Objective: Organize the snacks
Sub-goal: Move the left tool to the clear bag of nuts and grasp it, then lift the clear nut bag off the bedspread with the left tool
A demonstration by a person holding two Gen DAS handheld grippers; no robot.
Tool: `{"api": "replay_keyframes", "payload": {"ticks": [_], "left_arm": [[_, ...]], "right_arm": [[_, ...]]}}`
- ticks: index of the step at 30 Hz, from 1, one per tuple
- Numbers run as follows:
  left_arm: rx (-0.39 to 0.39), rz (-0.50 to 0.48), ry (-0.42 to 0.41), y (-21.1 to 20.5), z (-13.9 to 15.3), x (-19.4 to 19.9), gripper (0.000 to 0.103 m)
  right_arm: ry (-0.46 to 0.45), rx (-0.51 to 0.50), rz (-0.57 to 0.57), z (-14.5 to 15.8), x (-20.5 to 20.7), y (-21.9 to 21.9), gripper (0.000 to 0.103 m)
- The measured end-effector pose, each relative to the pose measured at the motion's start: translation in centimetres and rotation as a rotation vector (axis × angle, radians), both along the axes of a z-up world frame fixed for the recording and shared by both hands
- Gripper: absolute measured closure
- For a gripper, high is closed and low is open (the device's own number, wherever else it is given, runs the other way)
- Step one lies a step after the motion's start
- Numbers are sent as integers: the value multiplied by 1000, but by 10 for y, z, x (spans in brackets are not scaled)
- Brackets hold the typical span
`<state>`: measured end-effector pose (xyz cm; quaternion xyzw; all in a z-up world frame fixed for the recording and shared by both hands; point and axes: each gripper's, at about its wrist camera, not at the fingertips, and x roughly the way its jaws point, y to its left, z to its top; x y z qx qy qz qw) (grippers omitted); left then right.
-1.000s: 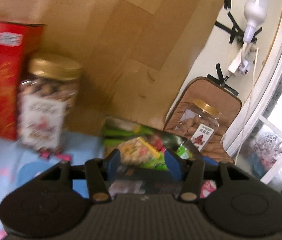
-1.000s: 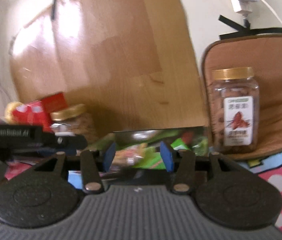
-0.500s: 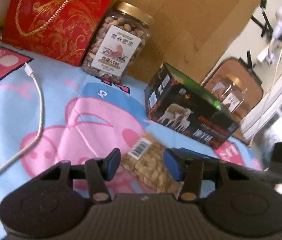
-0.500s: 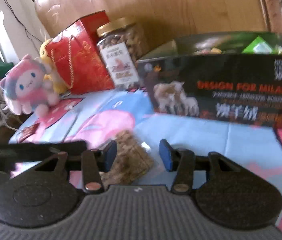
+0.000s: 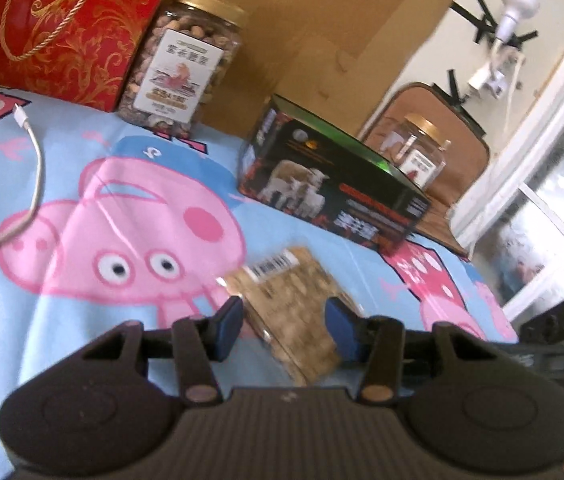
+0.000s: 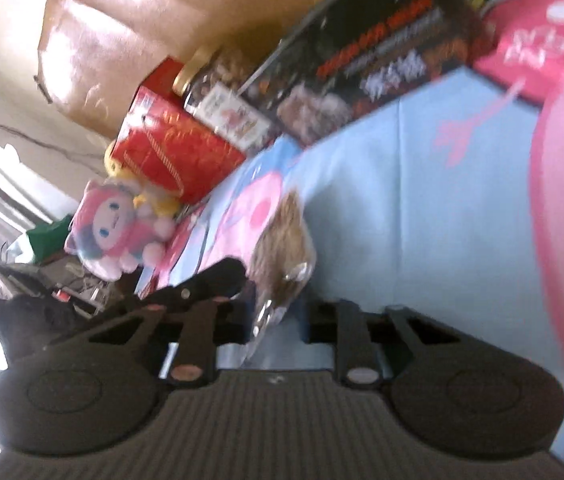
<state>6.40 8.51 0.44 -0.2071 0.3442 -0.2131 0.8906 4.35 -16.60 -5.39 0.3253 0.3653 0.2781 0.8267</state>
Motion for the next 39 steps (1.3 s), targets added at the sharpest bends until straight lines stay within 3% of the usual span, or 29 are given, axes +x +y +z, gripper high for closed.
{"api": "replay_keyframes", "payload": {"ticks": [2,5,10,12,13,14,16,17,20,27,39], "left_arm": [[-9,-6,-1,0,-1,-10,56],[-44,7,10,9,-1,-21,54],[-223,28,95,31,-7,-26,36],[-267,21,107,33,-8,-28,25],[-278,18,114,33,-7,-28,25],[-293,11,122,31,-7,-28,28],[-313,-1,139,26,-9,-27,44],[-297,-4,140,22,-9,-26,66],[-273,9,159,19,-16,-24,78],[-294,1,149,23,-26,-25,80],[-384,-37,145,35,-34,-24,82]], "right_arm": [[-13,3,-3,-1,-6,3,93],[32,104,3,-9,-6,-5,96],[138,327,11,-25,-12,-24,96],[169,404,39,-28,-16,-27,96],[178,433,54,-28,-19,-27,96],[185,452,73,-27,-20,-25,96],[194,455,108,-26,-25,-19,96],[188,438,118,-24,-27,-15,96],[157,381,124,-18,-30,-11,93],[77,227,124,-7,-31,-5,88],[46,208,76,-14,-40,-27,86]]}}
